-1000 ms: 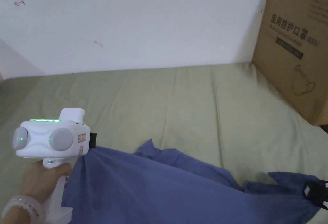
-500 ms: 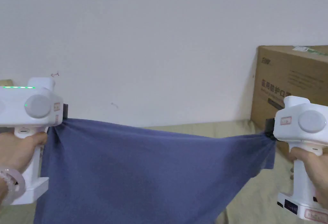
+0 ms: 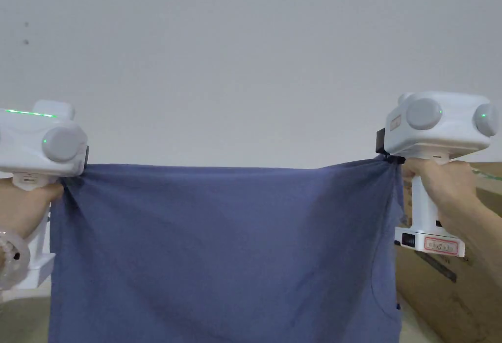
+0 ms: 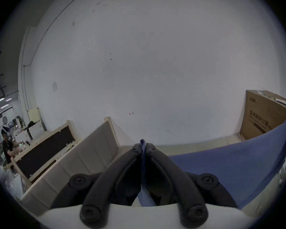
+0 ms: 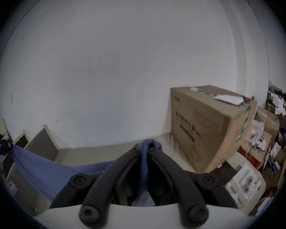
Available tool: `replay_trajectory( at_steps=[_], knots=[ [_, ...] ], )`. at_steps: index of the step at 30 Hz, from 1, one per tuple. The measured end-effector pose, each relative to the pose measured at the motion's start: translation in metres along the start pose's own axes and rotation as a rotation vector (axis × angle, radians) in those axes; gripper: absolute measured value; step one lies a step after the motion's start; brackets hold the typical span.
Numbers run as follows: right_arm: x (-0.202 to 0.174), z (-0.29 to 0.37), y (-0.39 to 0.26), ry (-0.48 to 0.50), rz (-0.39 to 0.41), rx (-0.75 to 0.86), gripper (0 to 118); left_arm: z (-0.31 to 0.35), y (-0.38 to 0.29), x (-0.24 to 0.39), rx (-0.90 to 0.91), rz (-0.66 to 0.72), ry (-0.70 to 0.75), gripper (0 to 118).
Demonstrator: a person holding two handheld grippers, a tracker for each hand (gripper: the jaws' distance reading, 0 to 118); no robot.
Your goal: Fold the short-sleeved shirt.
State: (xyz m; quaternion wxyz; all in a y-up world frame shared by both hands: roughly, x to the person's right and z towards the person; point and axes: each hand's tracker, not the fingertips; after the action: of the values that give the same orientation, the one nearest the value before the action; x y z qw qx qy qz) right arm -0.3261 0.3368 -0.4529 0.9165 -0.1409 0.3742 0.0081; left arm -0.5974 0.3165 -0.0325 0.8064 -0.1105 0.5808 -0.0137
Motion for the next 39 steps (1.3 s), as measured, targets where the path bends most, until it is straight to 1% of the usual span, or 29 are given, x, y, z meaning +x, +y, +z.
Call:
replay_trajectory(
  at_steps=[1, 2, 3, 4, 5, 7, 8, 9, 11, 12, 16, 19, 20, 22, 24, 25, 26, 28, 29, 30, 33, 35, 37, 39],
  knots=[
    [-0.002, -0.001, 0.01, -0.011, -0.004, 0.012, 1, -0.003, 0.008, 0.002, 0.031, 0.026, 0.006, 3],
    [-0.003, -0.002, 0.023, -0.001, -0.014, 0.052, 1, -0.008, 0.019, 0.003, 0.042, 0.018, -0.004, 3],
    [-0.005, -0.002, 0.036, -0.012, -0.011, 0.049, 1, -0.01, 0.029, 0.004, 0.051, 0.018, 0.001, 3],
    [-0.006, 0.001, 0.045, -0.015, -0.018, 0.071, 1, -0.01, 0.036, 0.006, 0.081, 0.052, 0.004, 3],
    [-0.006, 0.006, 0.053, 0.0, -0.022, 0.12, 1, -0.01, 0.045, 0.006, 0.086, 0.041, -0.007, 3],
    [-0.007, 0.021, 0.065, 0.017, -0.036, 0.18, 1, -0.007, 0.058, 0.006, 0.157, 0.062, 0.014, 3],
    [-0.007, 0.025, 0.07, 0.02, -0.017, 0.194, 1, -0.007, 0.061, 0.006, 0.165, 0.041, 0.019, 3],
    [-0.007, 0.031, 0.072, 0.008, -0.021, 0.218, 1, -0.003, 0.063, 0.005, 0.2, 0.054, 0.031, 3],
    [-0.005, 0.035, 0.073, 0.013, -0.001, 0.222, 1, 0.0, 0.063, 0.005, 0.208, 0.041, 0.029, 3],
    [-0.004, 0.035, 0.069, 0.012, -0.013, 0.227, 1, -0.002, 0.058, 0.004, 0.225, 0.058, 0.029, 3],
    [-0.002, 0.017, 0.039, 0.016, -0.004, 0.183, 1, -0.022, 0.021, 0.014, 0.186, 0.011, 0.013, 3],
    [-0.001, -0.017, -0.009, 0.014, 0.023, 0.071, 1, -0.054, -0.037, 0.032, 0.075, -0.058, 0.013, 3],
    [-0.001, -0.031, -0.032, 0.018, 0.019, 0.027, 1, -0.067, -0.064, 0.039, 0.026, -0.047, 0.009, 3],
    [0.001, -0.064, -0.075, 0.009, 0.042, -0.065, 1, -0.089, -0.115, 0.051, -0.087, -0.04, -0.028, 3],
    [0.004, -0.097, -0.127, 0.007, 0.069, -0.172, 1, -0.11, -0.174, 0.065, -0.2, -0.026, -0.062, 3],
    [0.007, -0.11, -0.155, 0.005, 0.064, -0.207, 1, -0.119, -0.201, 0.072, -0.236, -0.006, -0.057, 3],
    [0.01, -0.127, -0.185, -0.003, 0.075, -0.272, 1, -0.13, -0.232, 0.081, -0.308, -0.018, -0.064, 3],
    [0.019, -0.149, -0.238, -0.021, 0.059, -0.364, 1, -0.139, -0.282, 0.093, -0.395, 0.0, -0.074, 3],
    [0.024, -0.161, -0.268, -0.023, 0.058, -0.437, 1, -0.144, -0.309, 0.1, -0.454, -0.011, -0.076, 3],
    [0.029, -0.169, -0.294, -0.031, 0.04, -0.484, 1, -0.147, -0.333, 0.105, -0.489, -0.002, -0.079, 3],
    [0.041, -0.179, -0.356, -0.05, 0.041, -0.591, 1, -0.143, -0.384, 0.113, -0.582, -0.028, -0.105, 3],
    [0.05, -0.181, -0.391, -0.05, 0.073, -0.645, 1, -0.134, -0.41, 0.112, -0.611, -0.043, -0.109, 3],
    [0.056, -0.173, -0.409, -0.037, 0.082, -0.665, 1, -0.12, -0.421, 0.106, -0.63, -0.037, -0.106, 3],
    [0.065, -0.157, -0.424, -0.044, 0.09, -0.679, 1, -0.102, -0.43, 0.096, -0.649, -0.027, -0.111, 3]
  ],
)
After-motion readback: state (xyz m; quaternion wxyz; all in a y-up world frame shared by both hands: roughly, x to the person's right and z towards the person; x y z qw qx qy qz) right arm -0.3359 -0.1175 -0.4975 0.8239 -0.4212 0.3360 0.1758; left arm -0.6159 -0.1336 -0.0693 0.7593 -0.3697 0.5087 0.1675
